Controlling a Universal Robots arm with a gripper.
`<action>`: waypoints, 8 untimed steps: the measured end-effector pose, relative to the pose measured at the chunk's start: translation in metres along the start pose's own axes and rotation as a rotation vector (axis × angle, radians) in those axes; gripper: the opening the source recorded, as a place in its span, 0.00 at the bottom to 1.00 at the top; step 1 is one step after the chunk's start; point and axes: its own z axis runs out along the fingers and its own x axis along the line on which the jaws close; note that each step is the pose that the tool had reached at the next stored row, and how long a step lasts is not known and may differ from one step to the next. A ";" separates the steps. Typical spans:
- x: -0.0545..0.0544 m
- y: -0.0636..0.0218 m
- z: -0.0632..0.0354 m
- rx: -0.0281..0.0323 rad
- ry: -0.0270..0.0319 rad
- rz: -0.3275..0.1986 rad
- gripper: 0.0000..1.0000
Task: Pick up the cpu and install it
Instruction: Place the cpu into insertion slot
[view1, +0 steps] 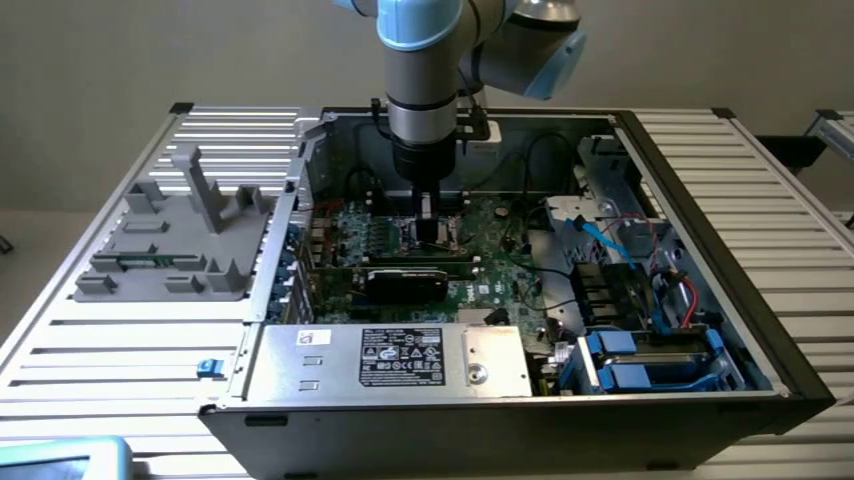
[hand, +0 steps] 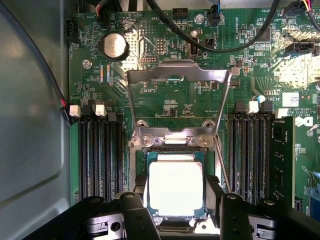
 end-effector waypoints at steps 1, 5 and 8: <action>0.000 0.0000 0.0000 -0.0001 -0.0005 0.000 0.55; 0.000 0.0000 0.0000 -0.0004 -0.0010 0.001 0.55; 0.000 0.0000 0.0000 -0.0003 -0.0013 0.003 0.55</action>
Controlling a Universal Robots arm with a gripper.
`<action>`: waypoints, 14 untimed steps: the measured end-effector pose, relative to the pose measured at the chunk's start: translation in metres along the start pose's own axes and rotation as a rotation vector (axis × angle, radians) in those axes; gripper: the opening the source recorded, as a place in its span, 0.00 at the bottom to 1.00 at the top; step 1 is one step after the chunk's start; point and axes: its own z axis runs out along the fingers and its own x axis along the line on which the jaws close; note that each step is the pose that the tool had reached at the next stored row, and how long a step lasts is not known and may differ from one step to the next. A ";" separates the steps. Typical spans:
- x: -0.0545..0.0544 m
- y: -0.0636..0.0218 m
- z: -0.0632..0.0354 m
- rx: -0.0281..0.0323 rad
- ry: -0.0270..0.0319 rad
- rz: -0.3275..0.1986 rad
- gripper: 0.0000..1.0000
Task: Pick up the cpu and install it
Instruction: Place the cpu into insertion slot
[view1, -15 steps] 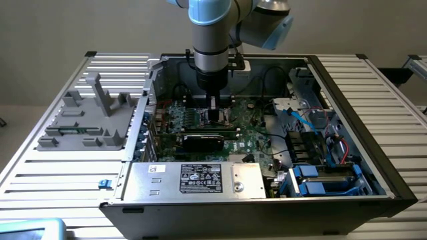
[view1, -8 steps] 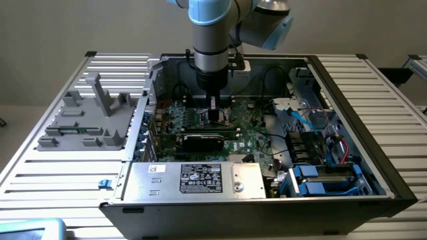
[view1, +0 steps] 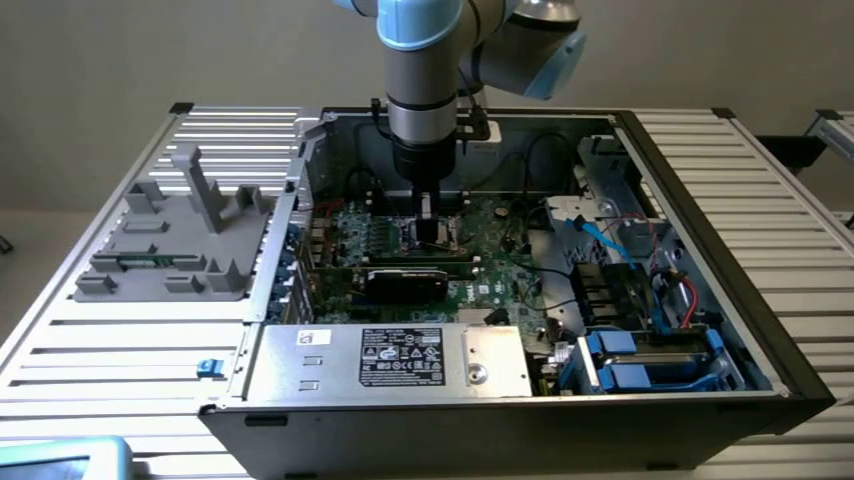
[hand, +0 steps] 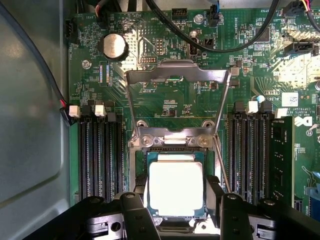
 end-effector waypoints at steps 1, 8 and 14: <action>0.000 0.0000 0.0003 -0.0001 0.0001 0.001 0.55; 0.000 -0.0001 0.0011 -0.0001 0.0000 0.002 0.55; 0.000 -0.0006 0.0011 -0.0003 0.0000 0.002 0.55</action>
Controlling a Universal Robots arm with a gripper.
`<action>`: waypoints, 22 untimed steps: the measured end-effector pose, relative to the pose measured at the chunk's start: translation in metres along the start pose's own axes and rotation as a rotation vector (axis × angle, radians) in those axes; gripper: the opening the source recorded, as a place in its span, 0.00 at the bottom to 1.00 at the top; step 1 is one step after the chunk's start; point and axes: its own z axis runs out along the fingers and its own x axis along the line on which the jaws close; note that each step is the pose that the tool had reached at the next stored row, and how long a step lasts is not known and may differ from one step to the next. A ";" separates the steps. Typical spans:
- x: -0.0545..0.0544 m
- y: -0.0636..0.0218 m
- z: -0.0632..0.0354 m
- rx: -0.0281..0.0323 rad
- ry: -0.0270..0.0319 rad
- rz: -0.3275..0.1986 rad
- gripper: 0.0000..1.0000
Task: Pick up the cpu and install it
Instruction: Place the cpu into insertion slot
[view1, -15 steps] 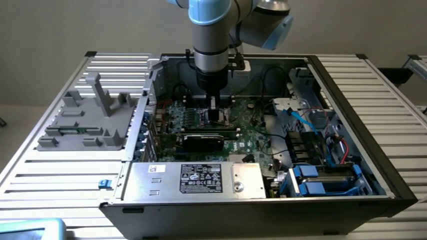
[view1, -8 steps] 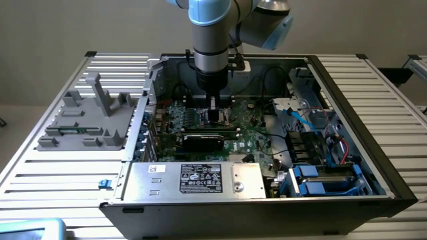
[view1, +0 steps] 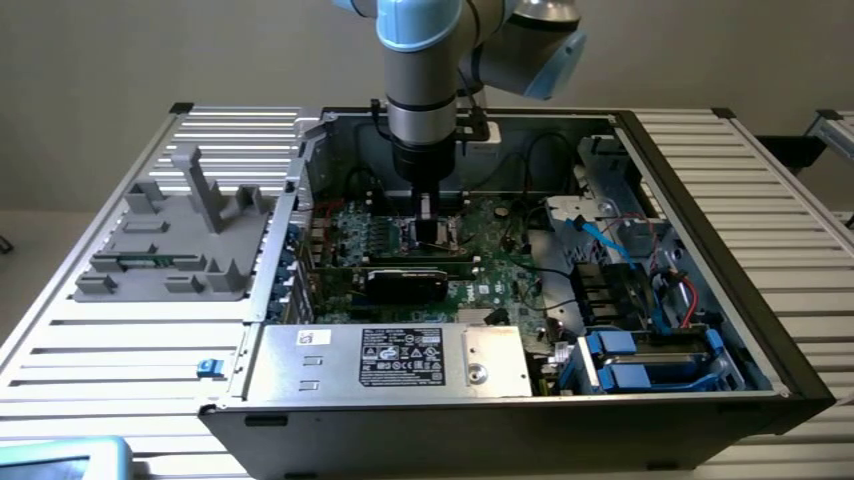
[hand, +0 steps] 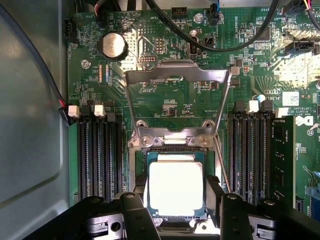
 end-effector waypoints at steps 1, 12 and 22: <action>0.000 -0.0003 0.0000 0.0001 0.0000 0.000 0.55; 0.000 -0.0002 0.0000 0.0001 0.0000 0.000 0.55; 0.000 0.0001 0.0000 0.0001 0.0001 0.000 0.55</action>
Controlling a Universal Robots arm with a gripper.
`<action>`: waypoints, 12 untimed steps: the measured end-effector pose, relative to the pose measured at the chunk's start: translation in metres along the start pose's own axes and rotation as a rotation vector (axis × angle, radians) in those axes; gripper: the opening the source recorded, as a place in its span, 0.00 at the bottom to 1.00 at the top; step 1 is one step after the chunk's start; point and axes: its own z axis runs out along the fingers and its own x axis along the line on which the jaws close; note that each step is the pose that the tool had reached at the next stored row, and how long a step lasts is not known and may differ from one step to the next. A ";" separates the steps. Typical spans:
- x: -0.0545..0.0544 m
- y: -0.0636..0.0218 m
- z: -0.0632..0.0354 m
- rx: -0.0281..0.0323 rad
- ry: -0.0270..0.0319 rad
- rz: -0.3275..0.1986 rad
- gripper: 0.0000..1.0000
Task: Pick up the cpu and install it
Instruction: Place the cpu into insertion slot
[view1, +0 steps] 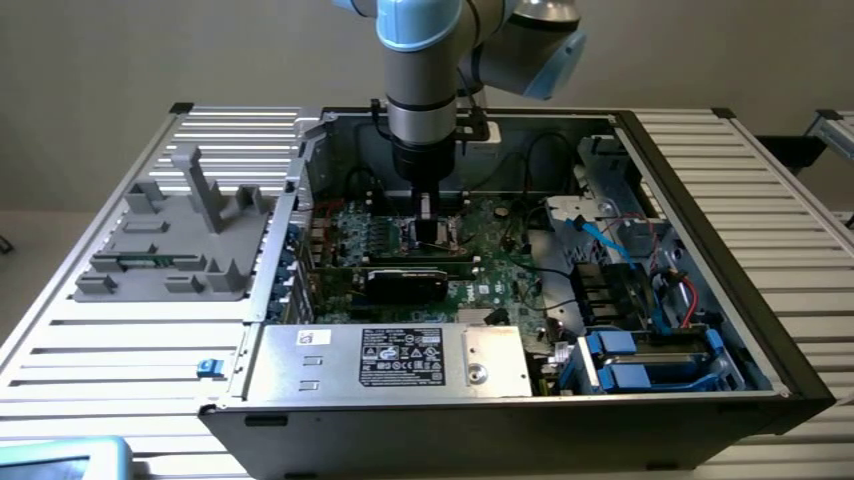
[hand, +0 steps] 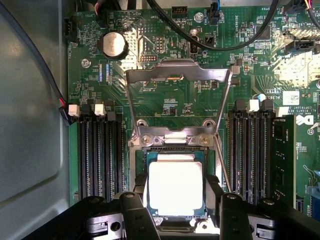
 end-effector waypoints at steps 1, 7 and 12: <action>0.000 0.0000 0.0000 0.0000 0.0000 0.000 0.55; 0.000 0.0001 0.0000 0.0000 -0.0001 0.000 0.55; 0.000 0.0001 0.0000 0.0000 0.0000 0.000 0.55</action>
